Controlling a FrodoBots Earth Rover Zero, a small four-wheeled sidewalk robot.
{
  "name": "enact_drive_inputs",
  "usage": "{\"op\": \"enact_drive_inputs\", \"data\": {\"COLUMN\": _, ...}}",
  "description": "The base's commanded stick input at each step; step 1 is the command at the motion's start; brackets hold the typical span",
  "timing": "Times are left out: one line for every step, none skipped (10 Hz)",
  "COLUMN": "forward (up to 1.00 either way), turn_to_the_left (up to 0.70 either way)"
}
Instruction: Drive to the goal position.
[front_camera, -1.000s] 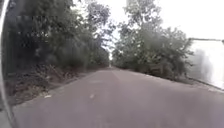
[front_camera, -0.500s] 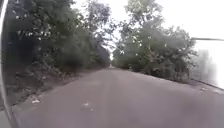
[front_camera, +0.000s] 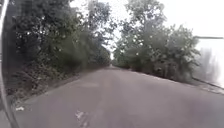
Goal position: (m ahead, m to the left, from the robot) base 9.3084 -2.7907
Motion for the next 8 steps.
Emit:
{"op": "enact_drive_inputs", "data": {"forward": 0.70, "turn_to_the_left": 0.00}}
{"op": "enact_drive_inputs", "data": {"forward": 0.70, "turn_to_the_left": 0.00}}
{"op": "enact_drive_inputs", "data": {"forward": 0.70, "turn_to_the_left": 0.00}}
{"op": "enact_drive_inputs", "data": {"forward": 0.70, "turn_to_the_left": 0.00}}
{"op": "enact_drive_inputs", "data": {"forward": 0.70, "turn_to_the_left": 0.00}}
{"op": "enact_drive_inputs", "data": {"forward": 0.70, "turn_to_the_left": 0.00}}
{"op": "enact_drive_inputs", "data": {"forward": 0.70, "turn_to_the_left": 0.00}}
{"op": "enact_drive_inputs", "data": {"forward": 0.70, "turn_to_the_left": 0.00}}
